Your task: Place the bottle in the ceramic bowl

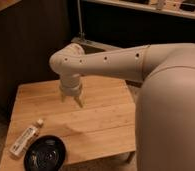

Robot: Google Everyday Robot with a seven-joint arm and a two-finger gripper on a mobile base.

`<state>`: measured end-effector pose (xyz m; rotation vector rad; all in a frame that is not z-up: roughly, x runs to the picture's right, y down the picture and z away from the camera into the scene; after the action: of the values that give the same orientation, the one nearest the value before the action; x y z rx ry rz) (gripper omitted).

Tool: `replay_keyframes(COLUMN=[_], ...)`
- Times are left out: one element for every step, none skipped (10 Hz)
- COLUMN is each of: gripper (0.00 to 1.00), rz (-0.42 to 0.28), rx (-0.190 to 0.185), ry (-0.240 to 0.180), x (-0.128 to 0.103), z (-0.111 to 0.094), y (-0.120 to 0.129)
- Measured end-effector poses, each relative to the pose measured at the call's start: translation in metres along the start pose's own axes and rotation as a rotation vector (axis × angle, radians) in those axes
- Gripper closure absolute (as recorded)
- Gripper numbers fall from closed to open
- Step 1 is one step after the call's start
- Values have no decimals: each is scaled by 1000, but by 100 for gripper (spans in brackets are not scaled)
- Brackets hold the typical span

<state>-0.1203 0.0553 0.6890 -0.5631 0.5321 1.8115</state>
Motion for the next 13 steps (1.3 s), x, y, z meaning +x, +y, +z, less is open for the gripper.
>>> replay_keyframes(gripper=[35,35,35,35,35,35,35,35,35,35,35,35,35], rz=[-97,-172,-248,-364,-483,-583,-672,-837,-941,-1004,-1071,-1109,-1131], rx=[-61,-110,-152,-218,-273,-314,-349,-406,-443,-467,-494,-509,-517], ry=[2,10,20,38,50,64,77,88,83,79,69,65,62], x=[1,3,7,12,15,21,26,36,43,48,51,54,56], z=[-1,-2,-2,-3,-3,-3,-2,-1,0,1,0,0,0], y=[-5,-8,-9,-10,-14,-12,-9,-8,-2,1,2,4,6])
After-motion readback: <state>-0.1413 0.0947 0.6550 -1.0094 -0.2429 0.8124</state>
